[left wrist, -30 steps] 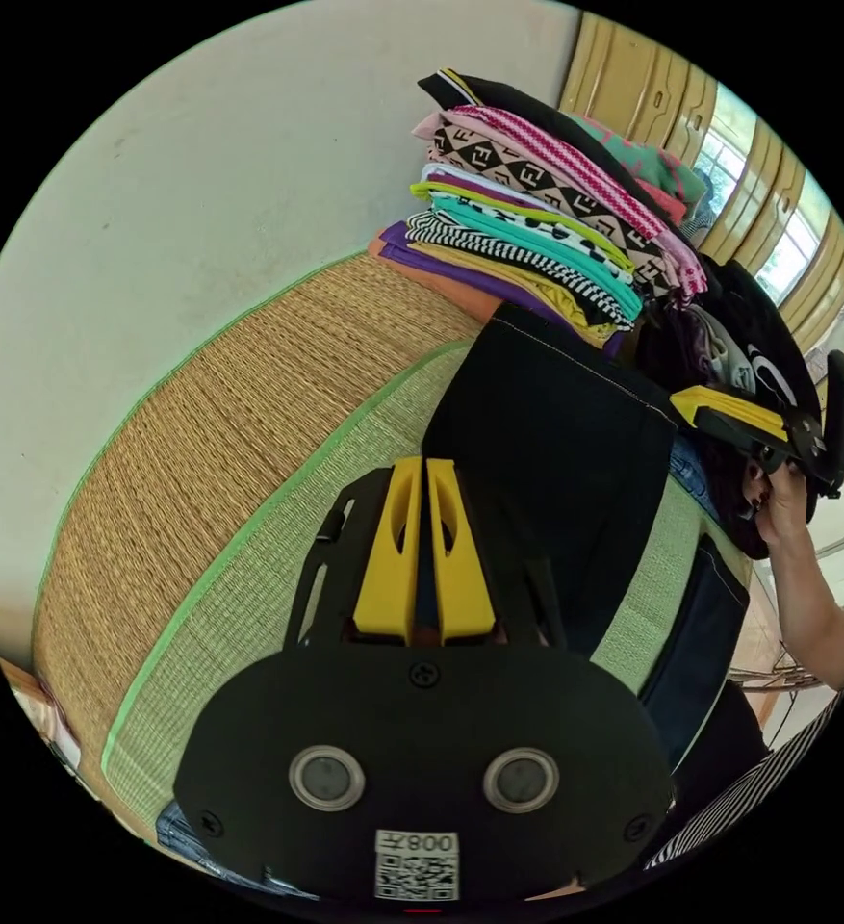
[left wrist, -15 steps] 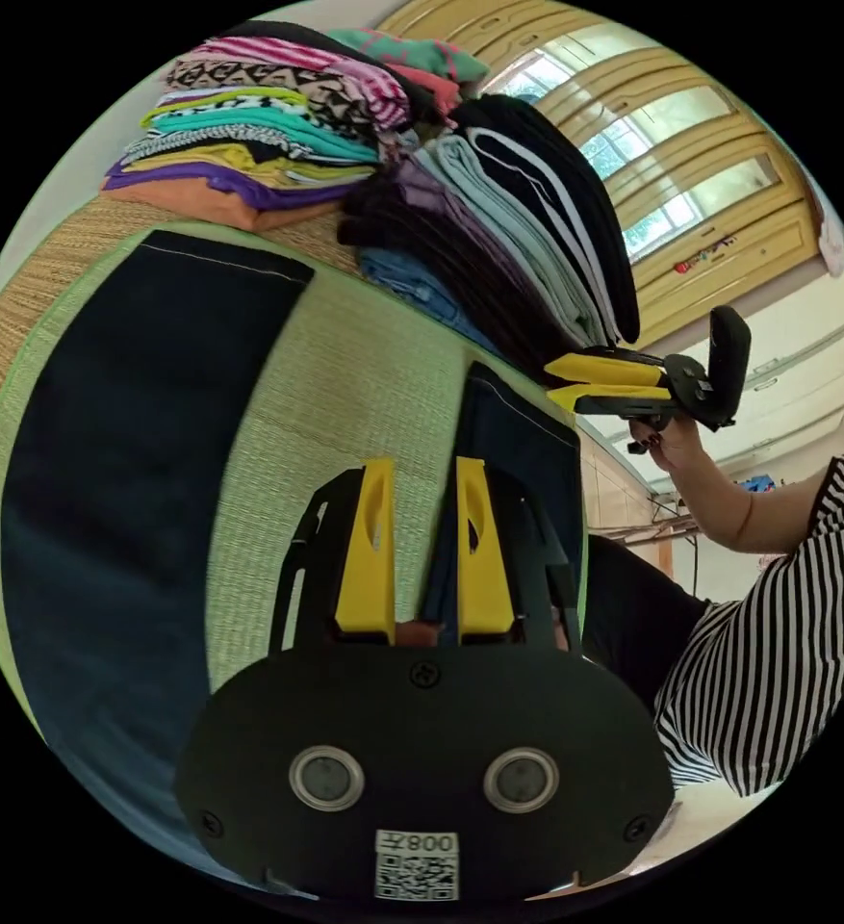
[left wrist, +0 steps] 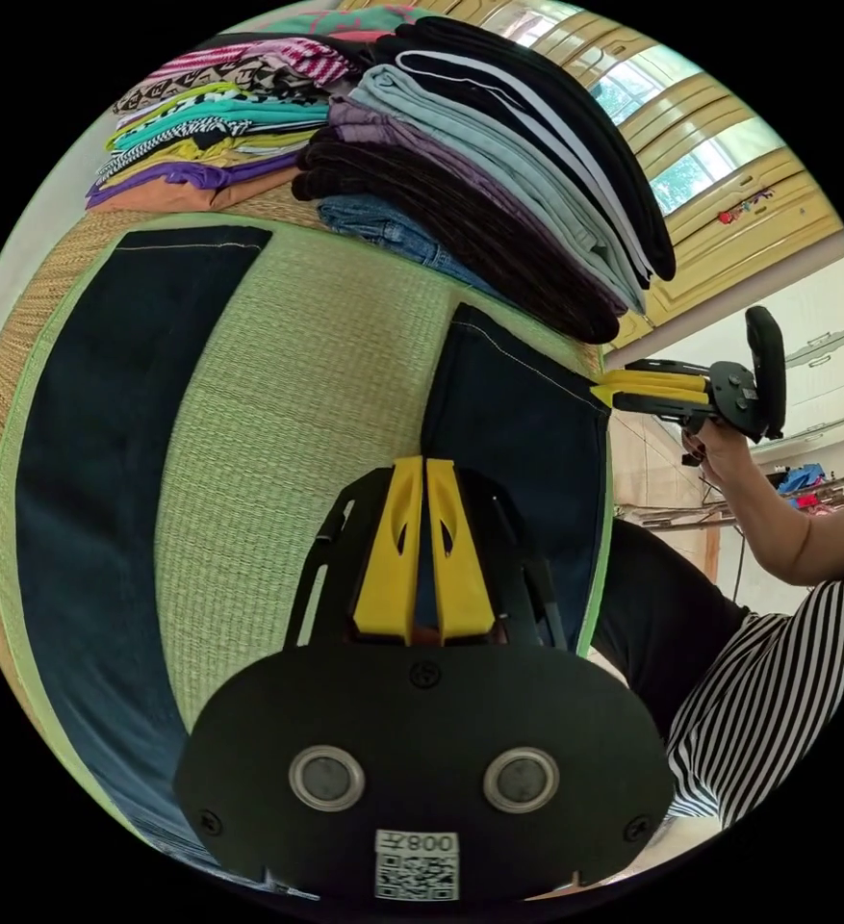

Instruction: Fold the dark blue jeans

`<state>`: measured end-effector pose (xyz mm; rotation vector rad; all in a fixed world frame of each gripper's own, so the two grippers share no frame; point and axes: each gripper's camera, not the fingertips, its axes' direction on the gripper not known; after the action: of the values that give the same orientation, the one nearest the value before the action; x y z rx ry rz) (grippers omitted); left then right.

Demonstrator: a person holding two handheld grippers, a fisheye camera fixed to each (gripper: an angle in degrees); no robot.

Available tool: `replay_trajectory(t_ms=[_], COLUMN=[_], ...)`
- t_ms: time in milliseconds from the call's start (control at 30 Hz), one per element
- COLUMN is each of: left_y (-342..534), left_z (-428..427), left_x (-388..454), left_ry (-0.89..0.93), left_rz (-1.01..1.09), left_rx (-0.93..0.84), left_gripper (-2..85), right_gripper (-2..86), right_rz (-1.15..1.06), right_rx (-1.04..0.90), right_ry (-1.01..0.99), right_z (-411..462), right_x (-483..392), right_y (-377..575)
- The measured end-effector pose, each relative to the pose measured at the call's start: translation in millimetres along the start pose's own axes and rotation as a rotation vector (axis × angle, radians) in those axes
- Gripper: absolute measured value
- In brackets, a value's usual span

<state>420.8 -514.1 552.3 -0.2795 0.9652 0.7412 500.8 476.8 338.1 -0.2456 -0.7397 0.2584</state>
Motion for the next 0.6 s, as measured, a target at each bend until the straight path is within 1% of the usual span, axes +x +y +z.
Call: replay_trajectory(t_ms=[67, 133, 200, 267, 333, 400, 500, 533, 600], left_y=[8, 15, 24, 32, 45, 68, 108, 118, 167], left_z=[-14, -25, -27, -22, -27, -49, -84, -91, -117], left_x=[4, 9, 12, 11, 10, 13, 17, 18, 20], left_ry=[0.027, 0.013, -0.026, -0.015, 0.0, 0.055, 0.056, 0.055, 0.028], left_rz=[0.002, -0.004, -0.025, -0.049, -0.102, -0.136, -0.183, -0.197, -0.283], left_rx=[0.042, 0.077, 0.065, 0.015, 0.022, 0.099, 0.182, 0.193, 0.204], left_gripper=[0.9, 0.8, 1.3, 1.9, 2.7, 3.6, 4.2, 4.3, 4.2], right_gripper=[1.3, 0.9, 0.6, 0.6, 0.5, 0.1, -0.1, -0.1, 0.0], right_rz=[0.017, 0.039, 0.056, 0.069, 0.092, 0.113, 0.129, 0.128, 0.057], right_rx=[0.049, 0.072, 0.044, -0.028, -0.047, -0.007, 0.035, 0.043, 0.083], right_ry=[-0.04, -0.068, -0.067, -0.075, -0.064, -0.047, 0.034, 0.031, -0.023], right_z=[-10, -12, 4, 25, 35, 33, 29, 29, 26], right_x=[4, 8, 9, 7, 5, 0, -8, -10, -32], right_y=[-1, -4, -7, -10, -10, -10, -15, -16, -26])
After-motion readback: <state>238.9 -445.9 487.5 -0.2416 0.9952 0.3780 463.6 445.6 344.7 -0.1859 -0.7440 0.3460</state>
